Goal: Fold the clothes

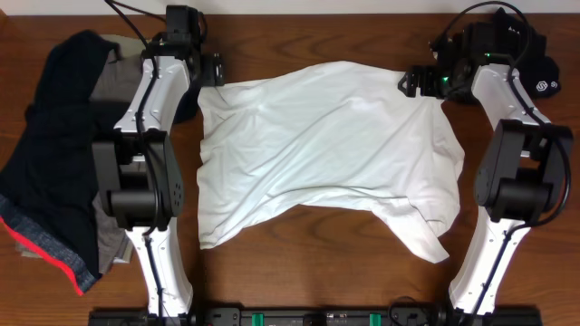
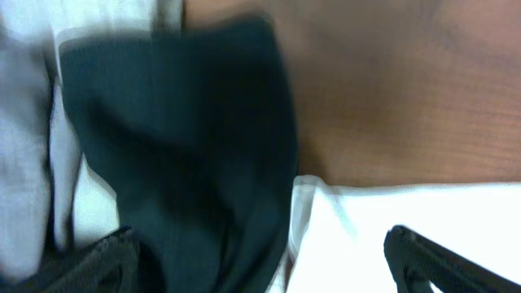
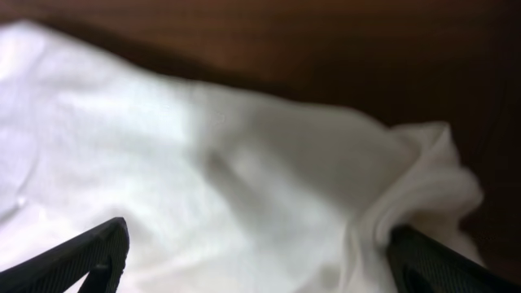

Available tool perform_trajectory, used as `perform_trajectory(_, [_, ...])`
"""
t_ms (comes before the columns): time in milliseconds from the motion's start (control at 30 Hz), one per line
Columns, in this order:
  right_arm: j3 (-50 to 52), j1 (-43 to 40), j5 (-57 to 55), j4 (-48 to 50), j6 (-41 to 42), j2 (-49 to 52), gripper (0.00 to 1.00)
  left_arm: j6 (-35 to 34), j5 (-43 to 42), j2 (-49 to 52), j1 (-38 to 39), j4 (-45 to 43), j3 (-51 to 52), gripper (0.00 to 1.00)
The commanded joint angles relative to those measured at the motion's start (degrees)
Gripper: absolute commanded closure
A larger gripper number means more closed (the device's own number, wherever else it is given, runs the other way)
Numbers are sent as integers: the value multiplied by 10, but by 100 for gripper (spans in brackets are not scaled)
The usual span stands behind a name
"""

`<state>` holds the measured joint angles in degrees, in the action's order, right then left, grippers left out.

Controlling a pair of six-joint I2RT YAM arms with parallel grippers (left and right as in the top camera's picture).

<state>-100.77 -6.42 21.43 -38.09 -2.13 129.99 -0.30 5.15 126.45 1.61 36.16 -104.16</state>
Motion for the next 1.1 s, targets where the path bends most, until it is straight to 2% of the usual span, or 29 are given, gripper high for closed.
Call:
perform_trajectory(0, [-5, 3, 9, -32, -3, -59, 1, -22, 9, -74, 1, 56, -7, 2])
perform_trajectory(100, [-5, 3, 22, -90, -3, -109, 1, -48, -1, -128, 1, 127, -7, 2])
perform_trajectory(333, [-5, 3, 140, -200, 3, -224, 1, -51, -95, -242, 1, 288, -7, 2])
perform_trajectory(500, [-5, 2, 109, -290, 2, -286, 2, -78, -97, -277, 1, 388, -7, 2])
perform_trajectory(600, [-5, 9, 33, -337, 23, -333, 4, -85, -97, -290, 1, 429, -2, 2])
perform_trajectory(800, [0, 46, -123, -404, 106, -429, 1, -116, -97, -333, 1, 452, 33, 2])
perform_trajectory(1067, [98, 65, -137, -396, 166, -465, 1, -181, -97, -412, 1, 393, 183, 2])
